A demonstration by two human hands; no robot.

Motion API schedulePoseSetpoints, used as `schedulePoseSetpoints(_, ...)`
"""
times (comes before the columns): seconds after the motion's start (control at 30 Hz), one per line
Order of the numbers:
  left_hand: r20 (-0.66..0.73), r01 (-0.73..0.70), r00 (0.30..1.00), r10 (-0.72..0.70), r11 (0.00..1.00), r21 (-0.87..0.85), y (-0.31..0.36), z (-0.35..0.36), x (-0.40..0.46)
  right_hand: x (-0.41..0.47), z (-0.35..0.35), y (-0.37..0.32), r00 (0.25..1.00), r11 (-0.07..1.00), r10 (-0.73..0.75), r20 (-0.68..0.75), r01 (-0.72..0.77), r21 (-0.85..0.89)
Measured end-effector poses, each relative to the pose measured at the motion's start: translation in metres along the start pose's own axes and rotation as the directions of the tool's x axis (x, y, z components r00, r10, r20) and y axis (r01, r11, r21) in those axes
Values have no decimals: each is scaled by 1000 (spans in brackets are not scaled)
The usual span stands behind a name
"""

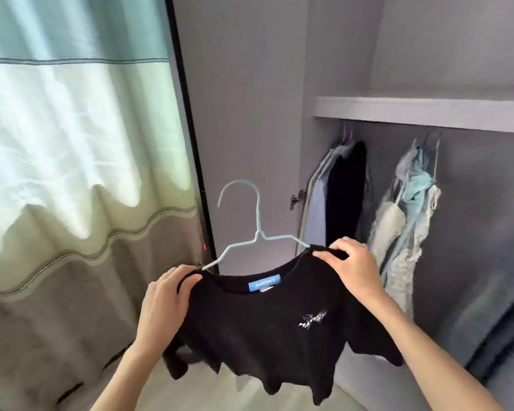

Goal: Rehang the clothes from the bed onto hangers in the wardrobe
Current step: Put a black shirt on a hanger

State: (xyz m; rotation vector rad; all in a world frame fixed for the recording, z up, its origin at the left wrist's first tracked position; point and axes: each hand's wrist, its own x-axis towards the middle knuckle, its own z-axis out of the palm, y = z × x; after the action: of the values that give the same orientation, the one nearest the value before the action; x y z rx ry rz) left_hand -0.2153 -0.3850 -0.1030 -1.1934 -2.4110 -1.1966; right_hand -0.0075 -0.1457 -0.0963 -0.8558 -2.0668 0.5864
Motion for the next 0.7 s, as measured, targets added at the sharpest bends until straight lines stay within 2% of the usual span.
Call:
schedulePoseSetpoints(0.13,-26,11,1000,-10,999,30,21,57,28,15,-30,28,998,984,-32,58,42,-174)
schedulePoseSetpoints(0.27,78,45,996,-50,997,68,44,109,62,26,-64,59,970,966,5,242,58,-252)
schedulePoseSetpoints(0.33,121,21,992,-26,999,44,55,132,77,30,-80,71,966,960,54,255,20,-280)
schedulePoseSetpoints(0.53,304,-74,948,97,994,-84,88,203,130,39,-107,109,964,929,264,29,-246,-276)
schedulePoseSetpoints(0.6,388,-86,912,129,988,-127,99,227,146,45,-112,120,939,886,342,-25,-331,-326)
schedulePoseSetpoints(0.7,436,-154,870,230,967,-203,115,256,171,64,-113,131,897,796,424,-123,-435,-422)
